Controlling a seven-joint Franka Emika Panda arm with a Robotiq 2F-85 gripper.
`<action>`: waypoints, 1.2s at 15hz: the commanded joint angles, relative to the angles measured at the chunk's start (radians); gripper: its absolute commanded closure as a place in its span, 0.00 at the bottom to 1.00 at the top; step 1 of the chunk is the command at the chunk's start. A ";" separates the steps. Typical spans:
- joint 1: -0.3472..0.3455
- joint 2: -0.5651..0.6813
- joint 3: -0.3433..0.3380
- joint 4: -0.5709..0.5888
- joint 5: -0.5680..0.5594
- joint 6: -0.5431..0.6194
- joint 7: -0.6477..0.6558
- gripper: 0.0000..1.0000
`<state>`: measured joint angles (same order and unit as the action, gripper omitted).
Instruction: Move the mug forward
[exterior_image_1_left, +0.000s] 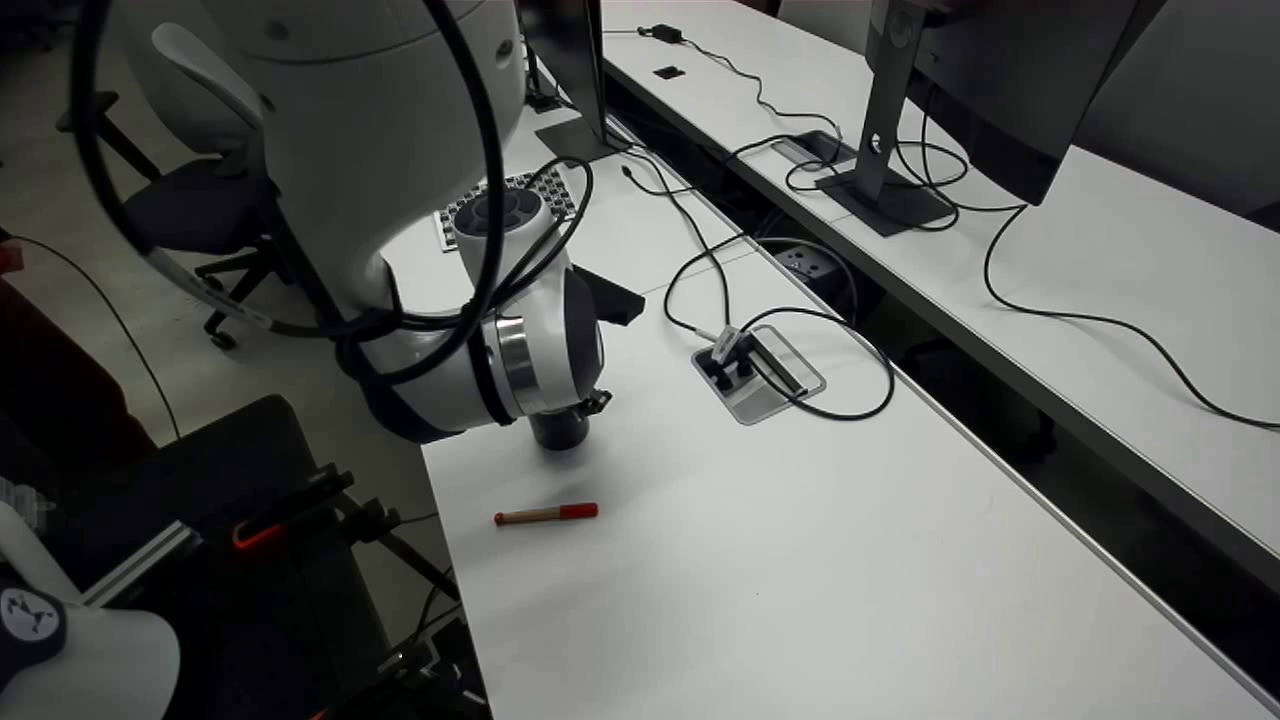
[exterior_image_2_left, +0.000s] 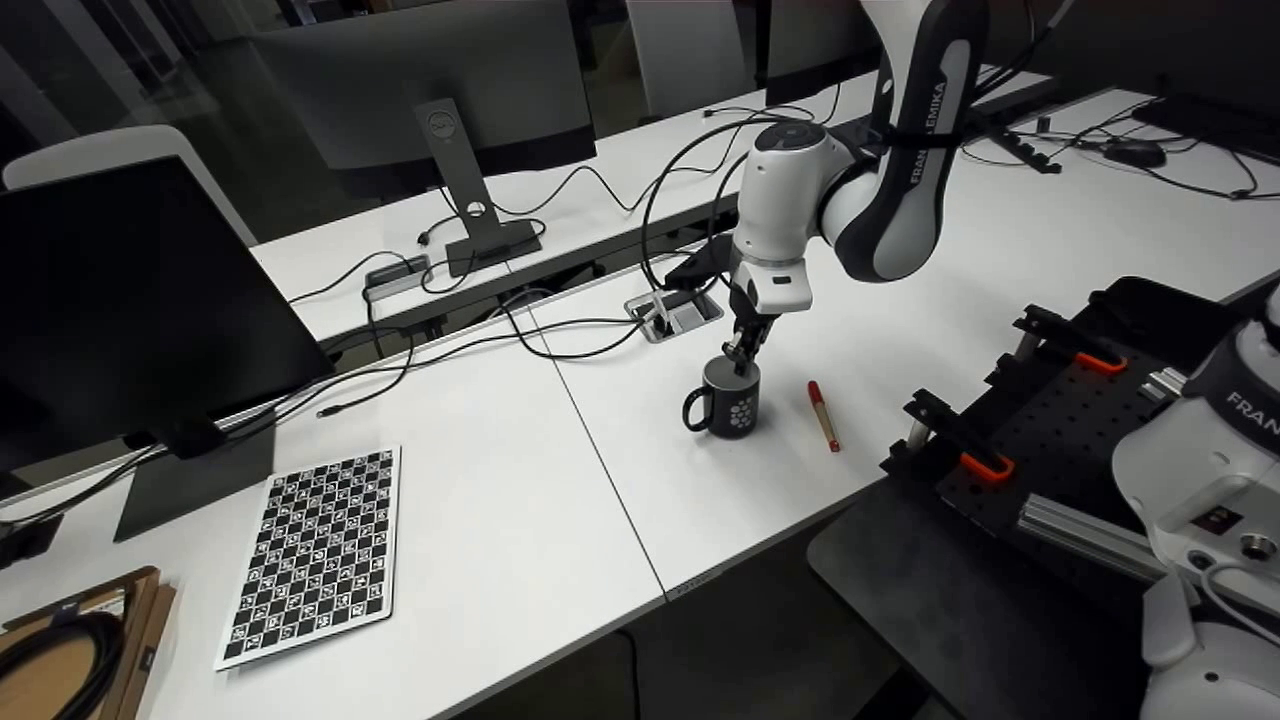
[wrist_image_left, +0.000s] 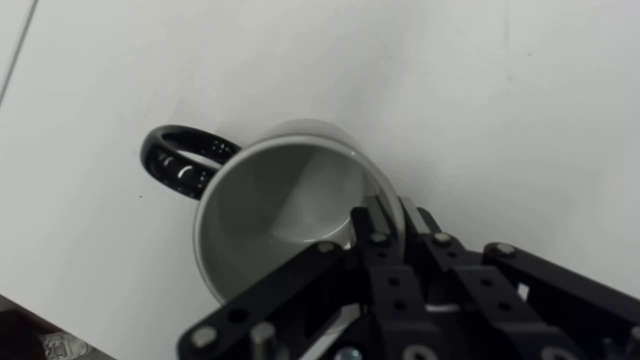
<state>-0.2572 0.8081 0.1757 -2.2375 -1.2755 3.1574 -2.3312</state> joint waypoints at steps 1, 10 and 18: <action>0.047 -0.079 -0.051 -0.035 0.006 0.015 0.027 0.98; 0.074 -0.335 -0.155 -0.195 -0.041 -0.040 0.101 0.98; 0.048 -0.404 -0.231 -0.254 -0.017 -0.053 0.112 0.98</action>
<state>-0.2093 0.4529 -0.0334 -2.4592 -1.3062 3.1213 -2.2464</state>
